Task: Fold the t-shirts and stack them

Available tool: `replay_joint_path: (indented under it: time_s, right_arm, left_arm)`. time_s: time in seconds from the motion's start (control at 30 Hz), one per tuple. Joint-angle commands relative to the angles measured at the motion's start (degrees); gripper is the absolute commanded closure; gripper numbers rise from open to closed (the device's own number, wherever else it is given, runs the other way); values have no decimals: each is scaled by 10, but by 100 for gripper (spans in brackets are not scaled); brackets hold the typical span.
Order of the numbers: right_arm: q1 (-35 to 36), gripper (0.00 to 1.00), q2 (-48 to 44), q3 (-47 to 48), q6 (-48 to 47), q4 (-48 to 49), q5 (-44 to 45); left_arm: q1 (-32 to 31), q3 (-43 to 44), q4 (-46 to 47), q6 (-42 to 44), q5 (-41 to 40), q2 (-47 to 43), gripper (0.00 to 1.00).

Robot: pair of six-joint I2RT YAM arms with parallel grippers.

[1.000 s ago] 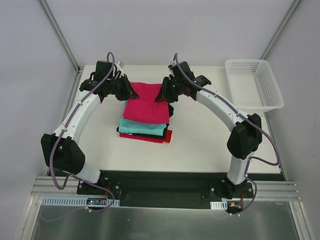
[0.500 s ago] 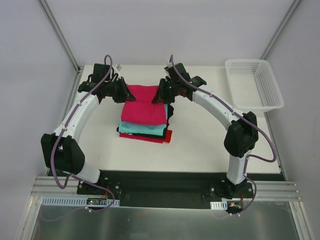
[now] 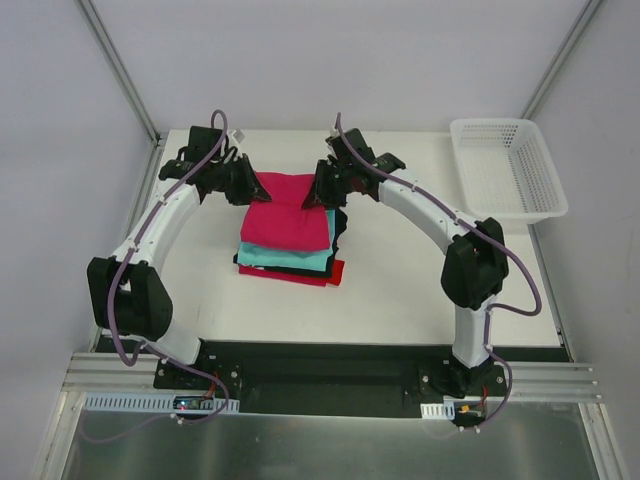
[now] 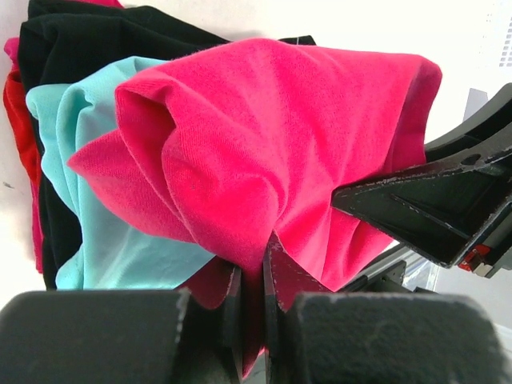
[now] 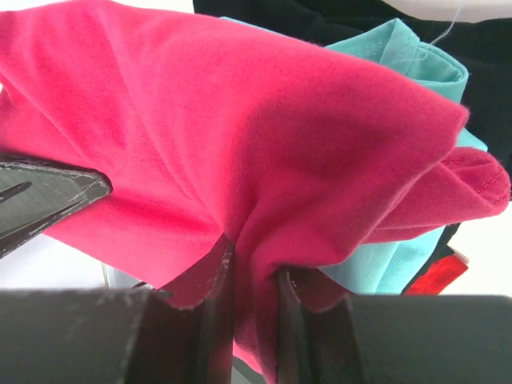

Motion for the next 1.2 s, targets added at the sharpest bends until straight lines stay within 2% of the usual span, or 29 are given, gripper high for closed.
replay_joint_path:
  time_s: [0.0, 0.43, 0.93, 1.17]
  right_arm:
    - [-9, 99, 0, 28, 0, 1, -5]
    - [-16, 99, 8, 26, -1, 4, -12]
    - [-10, 99, -6, -44, 8, 44, -20]
    - [-3, 99, 3, -59, 14, 63, -26]
  left_arm:
    - [9, 30, 6, 13, 8, 6, 100]
    - [9, 26, 15, 14, 12, 27, 100]
    - [9, -74, 55, 5, 15, -5, 100]
    - [10, -82, 62, 10, 9, -4, 100]
